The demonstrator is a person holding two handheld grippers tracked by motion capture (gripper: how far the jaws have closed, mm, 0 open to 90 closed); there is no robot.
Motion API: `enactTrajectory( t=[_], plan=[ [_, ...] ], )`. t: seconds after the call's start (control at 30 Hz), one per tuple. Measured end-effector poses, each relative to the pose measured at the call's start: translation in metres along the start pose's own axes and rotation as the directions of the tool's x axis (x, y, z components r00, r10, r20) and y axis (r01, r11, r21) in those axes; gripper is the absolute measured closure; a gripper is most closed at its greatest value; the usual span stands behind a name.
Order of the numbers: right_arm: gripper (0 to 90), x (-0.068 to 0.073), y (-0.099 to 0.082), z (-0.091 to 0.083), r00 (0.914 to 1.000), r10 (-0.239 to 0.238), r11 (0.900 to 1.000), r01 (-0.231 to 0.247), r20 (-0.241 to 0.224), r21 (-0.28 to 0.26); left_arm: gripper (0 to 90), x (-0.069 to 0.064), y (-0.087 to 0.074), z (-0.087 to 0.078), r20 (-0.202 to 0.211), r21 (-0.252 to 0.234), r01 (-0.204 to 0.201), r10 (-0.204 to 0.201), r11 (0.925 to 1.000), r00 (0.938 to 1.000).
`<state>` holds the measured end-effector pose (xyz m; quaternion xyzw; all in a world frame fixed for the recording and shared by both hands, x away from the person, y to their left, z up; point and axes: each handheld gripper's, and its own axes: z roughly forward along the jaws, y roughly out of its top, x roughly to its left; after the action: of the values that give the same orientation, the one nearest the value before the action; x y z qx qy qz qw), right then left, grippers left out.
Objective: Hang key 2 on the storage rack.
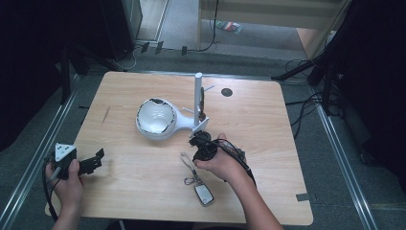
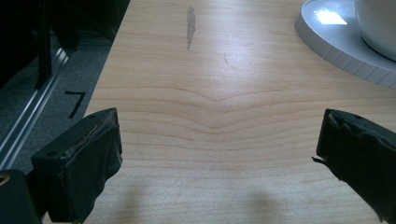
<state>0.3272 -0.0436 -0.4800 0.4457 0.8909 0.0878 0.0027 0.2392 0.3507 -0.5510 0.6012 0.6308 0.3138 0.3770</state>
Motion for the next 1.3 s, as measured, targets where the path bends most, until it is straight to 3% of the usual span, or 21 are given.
enactTrajectory(
  t=[0.93,1.3],
  plan=[
    [66.2,0.016,0.003,0.013,0.9989,-0.027,0.9965,0.03,-0.039,0.078,0.3,0.0,0.0,0.0,0.0,-0.002,0.004,-0.004,1.0,1.0],
    [74.5,0.02,0.004,0.022,0.9981,-0.046,0.994,0.049,-0.041,0.098,0.3,0.001,0.0,0.0,0.003,0.001,0.007,-0.007,1.0,1.0]
  ],
)
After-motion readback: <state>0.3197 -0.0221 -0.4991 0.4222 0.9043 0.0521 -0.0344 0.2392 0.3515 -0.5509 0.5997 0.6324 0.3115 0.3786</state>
